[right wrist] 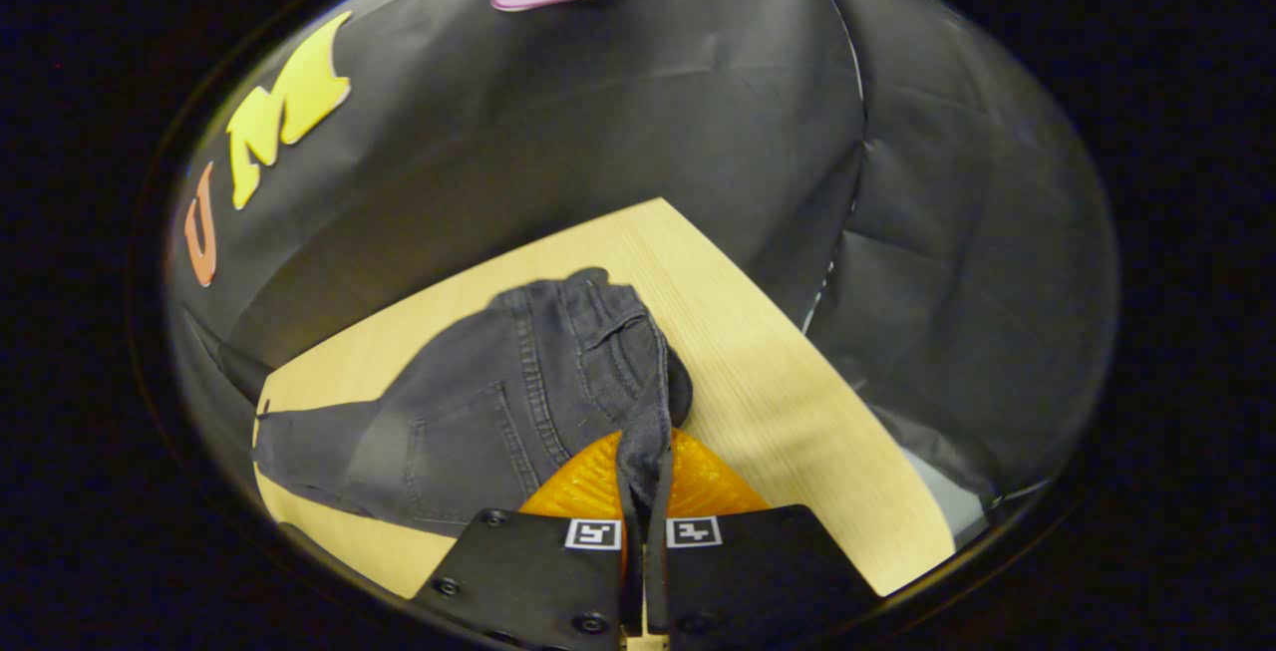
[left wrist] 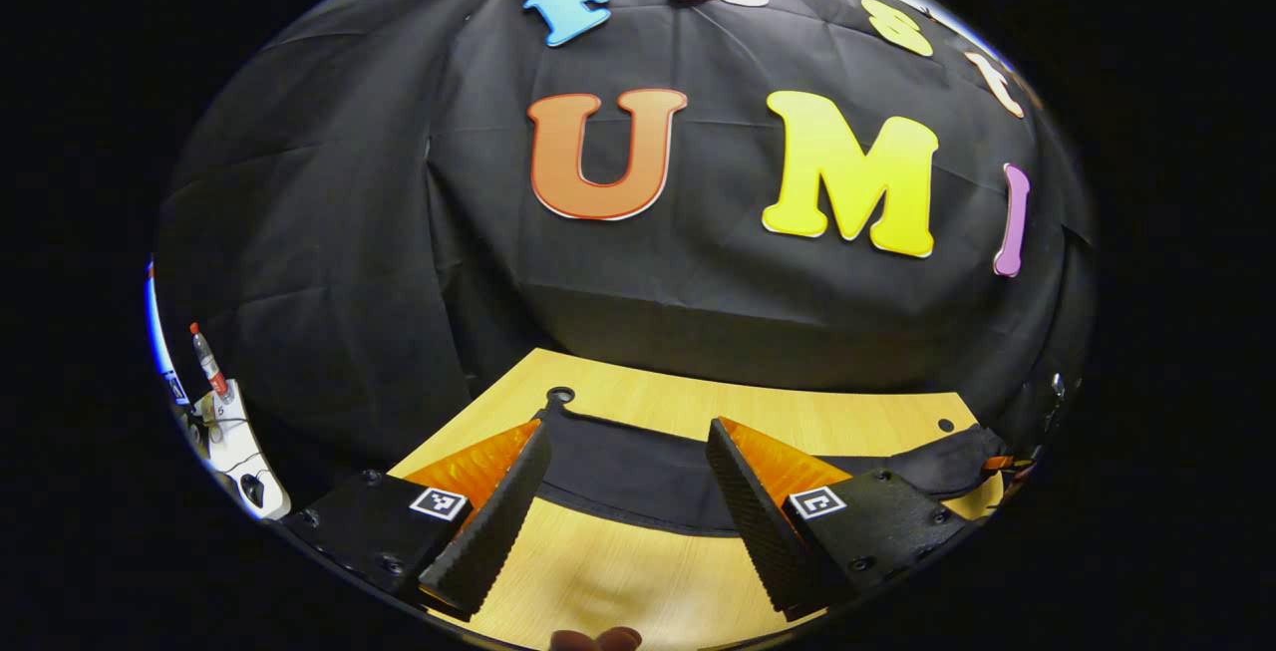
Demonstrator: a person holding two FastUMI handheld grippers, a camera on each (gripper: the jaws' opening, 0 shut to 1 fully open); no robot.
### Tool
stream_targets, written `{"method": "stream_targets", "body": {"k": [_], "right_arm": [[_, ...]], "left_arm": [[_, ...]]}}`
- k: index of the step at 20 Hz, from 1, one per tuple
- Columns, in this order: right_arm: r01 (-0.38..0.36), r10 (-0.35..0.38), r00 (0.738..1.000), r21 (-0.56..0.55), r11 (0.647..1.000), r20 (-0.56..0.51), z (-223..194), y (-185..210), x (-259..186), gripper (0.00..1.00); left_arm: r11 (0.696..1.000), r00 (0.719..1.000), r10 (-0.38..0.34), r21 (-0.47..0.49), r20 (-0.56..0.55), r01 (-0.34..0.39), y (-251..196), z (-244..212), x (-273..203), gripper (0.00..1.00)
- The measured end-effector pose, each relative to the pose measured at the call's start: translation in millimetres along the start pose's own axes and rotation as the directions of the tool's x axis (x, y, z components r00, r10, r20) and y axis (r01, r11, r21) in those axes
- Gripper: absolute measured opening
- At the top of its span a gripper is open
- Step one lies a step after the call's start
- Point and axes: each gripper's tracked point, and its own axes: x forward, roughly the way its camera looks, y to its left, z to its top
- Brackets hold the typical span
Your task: Grasp the waist and the cuffs of the jeans and fold them to make the two legs overlap; first hold the waist and fold one-third of the jeans toward the cuffs, then hold the cuffs and fold the remaining one-third in the same direction to finish folding.
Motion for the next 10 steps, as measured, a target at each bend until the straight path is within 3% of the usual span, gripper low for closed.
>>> {"method": "stream_targets", "body": {"k": [4, 10], "right_arm": [[-0.052, 0.055, 0.996, -0.038, 0.998, 0.076, 39, 33, -48, 0.02], [-0.095, 0.128, 0.978, -0.199, 0.975, 0.162, 69, 90, -126, 0.05]], "left_arm": [[0.997, 1.000, 0.027, -0.071, 0.012, -0.026, 32, -9, -5, 1.00], [0.993, 0.997, 0.055, -0.110, 0.052, -0.049, 83, -13, -20, 0.98]]}}
